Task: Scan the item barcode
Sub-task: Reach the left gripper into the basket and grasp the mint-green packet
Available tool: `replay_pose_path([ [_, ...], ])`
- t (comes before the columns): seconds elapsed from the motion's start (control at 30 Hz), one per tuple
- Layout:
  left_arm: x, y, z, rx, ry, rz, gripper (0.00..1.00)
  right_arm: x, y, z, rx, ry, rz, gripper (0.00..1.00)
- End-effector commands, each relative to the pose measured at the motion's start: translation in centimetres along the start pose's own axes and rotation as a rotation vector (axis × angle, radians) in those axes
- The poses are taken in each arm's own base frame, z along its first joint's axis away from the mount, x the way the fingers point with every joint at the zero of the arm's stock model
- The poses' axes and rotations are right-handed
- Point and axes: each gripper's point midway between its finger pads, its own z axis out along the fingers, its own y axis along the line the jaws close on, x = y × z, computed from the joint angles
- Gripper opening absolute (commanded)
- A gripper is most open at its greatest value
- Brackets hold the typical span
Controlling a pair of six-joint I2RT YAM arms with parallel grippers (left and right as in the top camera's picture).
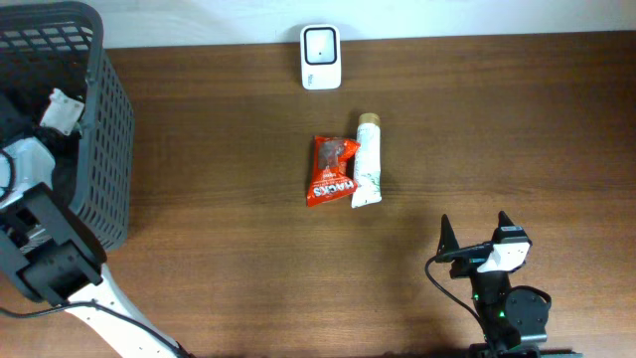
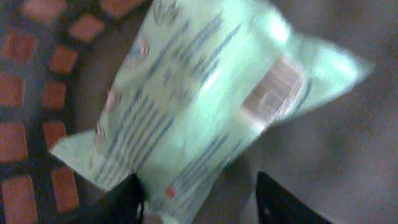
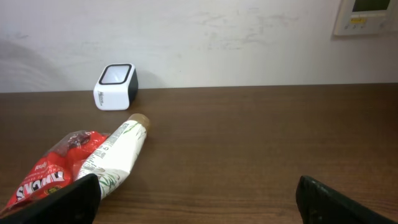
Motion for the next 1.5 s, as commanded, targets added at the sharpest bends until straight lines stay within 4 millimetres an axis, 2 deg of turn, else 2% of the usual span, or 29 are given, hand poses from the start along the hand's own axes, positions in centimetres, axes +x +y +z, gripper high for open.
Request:
replay_pose_path([
  [0.0, 1.9, -2.7, 1.8, 0.092, 0.044, -0.014, 0.40, 0.3, -0.3, 0.0, 0.014, 0.004, 0.003, 0.99],
  [0.07, 1.8, -2.7, 1.7, 0.090, 0.042, -0.057, 0.02, 0.3, -0.3, 0.0, 0.014, 0.004, 0.003, 0.99],
  [0.1, 1.6, -2.4, 1.4, 0.083, 0.042, -0.152, 0.00, 0.3, -0.3, 0.0, 0.014, 0.004, 0.003, 0.98],
  [0.2, 0.6, -1.3, -0.2, 0.055, 0.022, -0.291, 0.00, 0.3, -0.3, 0.0, 0.014, 0.004, 0.003, 0.99],
  [0.27, -1.3, 0.8, -3.4, 0.004, -0.033, -0.403, 0.00, 0.3, -0.3, 0.0, 0.014, 0.004, 0.003, 0.98],
  [0.3, -2.5, 2.0, -5.5, -0.026, -0.071, -0.439, 0.00, 0.3, -0.3, 0.0, 0.014, 0.004, 0.003, 0.99],
  [0.37, -3.9, 3.6, -8.2, -0.071, -0.128, -0.457, 0.00, 0.3, -0.3, 0.0, 0.014, 0.004, 0.003, 0.98],
  [0.4, -4.4, 4.2, -9.0, -0.086, -0.148, -0.455, 0.19, 0.3, -0.3, 0.0, 0.014, 0.004, 0.003, 0.98],
  [0.43, -4.8, 4.6, -9.4, -0.099, -0.164, -0.453, 0.48, 0.3, -0.3, 0.0, 0.014, 0.004, 0.003, 0.99],
  [0.47, -4.9, 4.7, -9.4, -0.103, -0.169, -0.452, 0.80, 0.3, -0.3, 0.0, 0.014, 0.004, 0.003, 0.99],
  [0.5, -4.9, 4.6, -9.3, -0.099, -0.172, -0.444, 0.79, 0.3, -0.3, 0.0, 0.014, 0.004, 0.003, 0.99],
  [0.53, -5.5, 3.8, -8.9, -0.055, -0.200, -0.353, 0.75, 0.3, -0.3, 0.0, 0.014, 0.004, 0.003, 0.99],
  [0.57, -5.9, 3.1, -8.6, -0.025, -0.219, -0.283, 0.76, 0.3, -0.3, 0.0, 0.014, 0.004, 0.003, 0.98],
  [0.6, -6.1, 2.2, -7.8, 0.011, -0.234, -0.201, 0.82, 0.3, -0.3, 0.0, 0.014, 0.004, 0.003, 0.98],
  [0.63, -5.9, 1.8, -7.2, 0.019, -0.229, -0.169, 0.87, 0.3, -0.3, 0.0, 0.014, 0.004, 0.003, 0.99],
  [0.67, -5.5, 1.4, -6.3, 0.030, -0.216, -0.137, 0.86, 0.3, -0.3, 0.0, 0.014, 0.004, 0.003, 0.98],
  [0.7, -4.8, 0.7, -5.0, 0.048, -0.197, -0.110, 0.91, 0.3, -0.3, 0.0, 0.014, 0.004, 0.003, 0.99],
  [0.77, -4.2, -0.1, -3.5, 0.063, -0.184, -0.041, 0.92, 0.3, -0.3, 0.0, 0.014, 0.004, 0.003, 0.98],
  [0.9, -4.3, 0.1, -1.7, 0.038, -0.206, 0.003, 0.90, 0.3, -0.3, 0.0, 0.014, 0.004, 0.003, 0.99],
  [1.03, -2.7, -1.6, 1.2, 0.079, -0.173, -0.006, 0.89, 0.3, -0.3, 0.0, 0.014, 0.004, 0.003, 0.98],
  [1.17, -0.8, -3.9, 2.7, 0.154, -0.112, -0.022, 0.64, 0.3, -0.3, 0.0, 0.014, 0.004, 0.003, 0.99],
  [1.2, -0.2, -4.6, 2.6, 0.184, -0.088, -0.028, 0.28, 0.3, -0.3, 0.0, 0.014, 0.004, 0.003, 0.98],
  [1.23, 0.2, -5.0, 2.6, 0.202, -0.072, -0.033, 0.08, 0.3, -0.3, 0.0, 0.014, 0.004, 0.003, 0.99],
  [1.27, 0.6, -5.3, 2.5, 0.213, -0.055, -0.037, 0.00, 0.3, -0.3, 0.0, 0.014, 0.004, 0.003, 0.99],
  [1.37, 2.4, -6.3, 2.2, 0.247, 0.042, -0.131, 0.00, 0.3, -0.3, 0.0, 0.014, 0.004, 0.003, 0.98],
  [1.47, 2.3, -5.0, 0.9, 0.191, 0.090, -0.390, 0.00, 0.3, -0.3, 0.0, 0.014, 0.004, 0.003, 0.99],
])
